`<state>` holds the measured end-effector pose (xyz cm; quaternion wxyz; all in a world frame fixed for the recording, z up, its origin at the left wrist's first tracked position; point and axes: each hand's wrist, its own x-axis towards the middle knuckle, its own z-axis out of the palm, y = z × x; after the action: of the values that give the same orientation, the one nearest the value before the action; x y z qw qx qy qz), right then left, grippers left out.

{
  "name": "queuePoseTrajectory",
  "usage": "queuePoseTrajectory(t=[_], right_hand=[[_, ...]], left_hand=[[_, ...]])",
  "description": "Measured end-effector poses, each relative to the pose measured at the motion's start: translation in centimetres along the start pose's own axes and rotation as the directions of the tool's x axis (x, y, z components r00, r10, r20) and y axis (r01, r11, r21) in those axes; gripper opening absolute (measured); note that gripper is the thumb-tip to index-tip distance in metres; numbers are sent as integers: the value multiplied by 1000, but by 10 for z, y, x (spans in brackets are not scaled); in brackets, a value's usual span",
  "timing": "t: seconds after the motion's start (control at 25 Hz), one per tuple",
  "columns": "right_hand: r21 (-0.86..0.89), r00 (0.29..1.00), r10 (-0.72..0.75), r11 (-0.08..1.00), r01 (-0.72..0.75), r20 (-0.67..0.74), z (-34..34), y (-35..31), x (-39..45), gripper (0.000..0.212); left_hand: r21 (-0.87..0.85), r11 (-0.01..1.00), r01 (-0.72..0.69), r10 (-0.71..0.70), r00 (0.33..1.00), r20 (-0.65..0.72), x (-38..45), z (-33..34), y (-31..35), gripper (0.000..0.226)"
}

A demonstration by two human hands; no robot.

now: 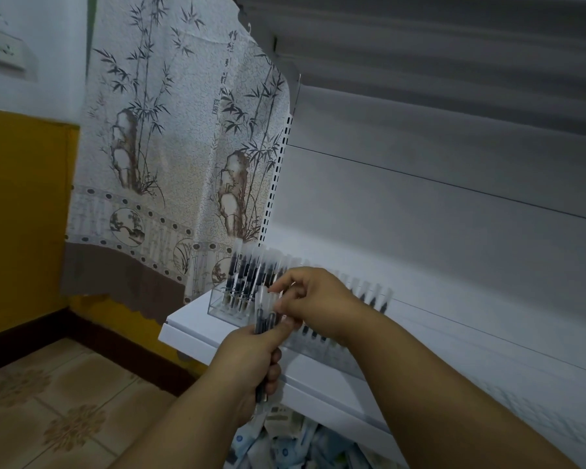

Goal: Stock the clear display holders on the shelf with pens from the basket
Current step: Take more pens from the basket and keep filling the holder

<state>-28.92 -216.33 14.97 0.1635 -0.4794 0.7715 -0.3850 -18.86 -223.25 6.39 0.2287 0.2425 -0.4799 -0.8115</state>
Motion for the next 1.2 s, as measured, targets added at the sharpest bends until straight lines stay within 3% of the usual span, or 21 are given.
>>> queuePoseTrajectory(t=[0.24,0.32,0.36,0.44,0.48,0.56,0.76,1.08,1.2], right_hand=[[72,996,61,996,-56,-68,3,0,-6,15],[101,972,76,993,-55,-221,-6,-1,-8,14],[133,929,78,991,-31,-361,-14,-1,-8,13],[109,755,12,991,79,-656,-35,1,-9,10],[18,666,-62,993,113,-743,-41,4,-9,8],[-161,601,-210,978,135,-771,-42,10,-7,7],[-292,657,-300,948,127,-691,-16,30,5,7],[-396,929,-131,918,-17,-345,-28,24,27,13],[-499,924,-141,864,-60,-355,-21,22,25,26]], left_hand=[[64,997,-43,40,998,40,-2,2,-3,33],[73,996,-48,42,997,71,-3,-3,-3,36],[73,996,-47,41,996,78,-3,-7,-3,38],[49,998,-48,45,997,62,0,-18,-4,44],[30,998,-46,44,998,48,2,-23,-5,45],[-2,1000,-25,25,999,42,4,-24,-6,42],[-59,998,16,-12,998,68,4,-22,-5,41],[-85,995,55,-46,994,103,2,-18,-8,30],[-85,995,58,-48,992,114,0,-15,-7,24]])
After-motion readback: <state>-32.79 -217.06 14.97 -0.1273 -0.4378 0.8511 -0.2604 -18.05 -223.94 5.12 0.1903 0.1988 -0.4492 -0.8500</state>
